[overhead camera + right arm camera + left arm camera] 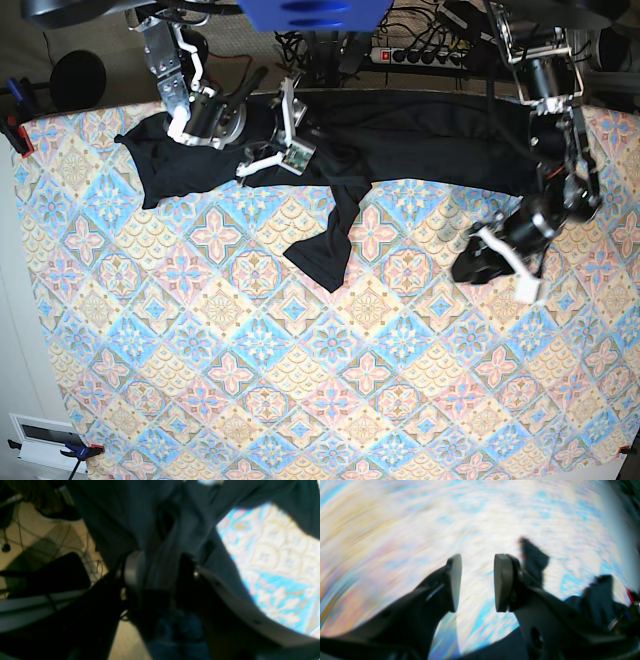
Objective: Layout the t-shirt on the table in an organized manner, then fold the t-shirt properly
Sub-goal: 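Fold the sleeve with the right gripper onto the shirt body, then move the left gripper to the sleeve cuff and tuck it onto the shirt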
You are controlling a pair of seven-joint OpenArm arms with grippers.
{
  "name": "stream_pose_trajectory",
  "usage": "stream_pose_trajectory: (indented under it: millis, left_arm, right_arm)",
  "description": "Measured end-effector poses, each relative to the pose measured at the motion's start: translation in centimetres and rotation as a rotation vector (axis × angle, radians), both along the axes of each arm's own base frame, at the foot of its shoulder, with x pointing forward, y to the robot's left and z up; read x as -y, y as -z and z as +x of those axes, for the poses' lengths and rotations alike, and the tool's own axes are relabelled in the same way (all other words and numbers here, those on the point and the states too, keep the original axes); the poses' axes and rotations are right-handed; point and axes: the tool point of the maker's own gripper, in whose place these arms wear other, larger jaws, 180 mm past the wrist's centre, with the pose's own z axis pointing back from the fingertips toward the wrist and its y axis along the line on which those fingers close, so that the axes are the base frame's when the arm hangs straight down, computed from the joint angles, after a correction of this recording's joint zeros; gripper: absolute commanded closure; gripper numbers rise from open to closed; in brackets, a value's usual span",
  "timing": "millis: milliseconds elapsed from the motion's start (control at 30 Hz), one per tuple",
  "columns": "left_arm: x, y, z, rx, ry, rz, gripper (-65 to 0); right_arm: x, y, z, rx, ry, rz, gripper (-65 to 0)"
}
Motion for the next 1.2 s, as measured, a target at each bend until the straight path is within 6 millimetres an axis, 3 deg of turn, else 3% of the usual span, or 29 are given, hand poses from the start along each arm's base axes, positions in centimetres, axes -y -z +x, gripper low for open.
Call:
stream_pose_trajectory:
  millis: [167, 333, 500, 667, 867, 933, 1033, 1133, 1200]
  left_arm:
    - [6.3, 2.4, 2.1, -0.072, 0.124, 0.056, -21.6]
    - [12.4, 5.4, 1.9, -0.157, 0.291, 0.118, -21.6]
    - [16.2, 7.8, 1.4, -0.239, 0.355, 0.103, -21.6]
    - [17.8, 9.8, 1.1, -0.293, 0.372, 0.15, -21.6]
    - [19.9, 10.5, 0.7, -0.28, 0.405, 0.239, -20.9]
    - [20.3, 10.5, 0.6, -0.279, 0.414, 0.249, -16.9]
    - [20.3, 10.5, 0.6, -0.283, 0.412, 0.247, -0.8]
    - [19.6, 10.4, 0.9, -0.281, 0.397, 0.244, -1.3]
    - [17.9, 9.1, 1.5, -0.233, 0.355, 0.241, 0.0]
  right_arm:
    - [3.3, 0.1, 1.8, 0.016, 0.101, -0.045, -23.7]
    - [5.4, -0.1, 3.0, 0.035, 0.17, -0.062, -23.8]
    - [5.7, -0.3, 3.3, 0.041, 0.182, -0.062, -23.8]
    - [5.7, -0.3, 3.4, 0.042, 0.183, -0.059, -23.8]
    - [5.7, -0.3, 3.3, 0.042, 0.182, -0.058, -23.8]
    - [5.7, -0.3, 3.4, 0.042, 0.183, -0.058, -23.8]
    - [6.2, -0.4, 3.6, 0.045, 0.199, -0.061, -23.8]
    - [7.4, -0.5, 4.2, 0.055, 0.234, -0.073, -23.8]
    - [7.8, -0.6, 4.3, 0.058, 0.247, -0.075, -23.8]
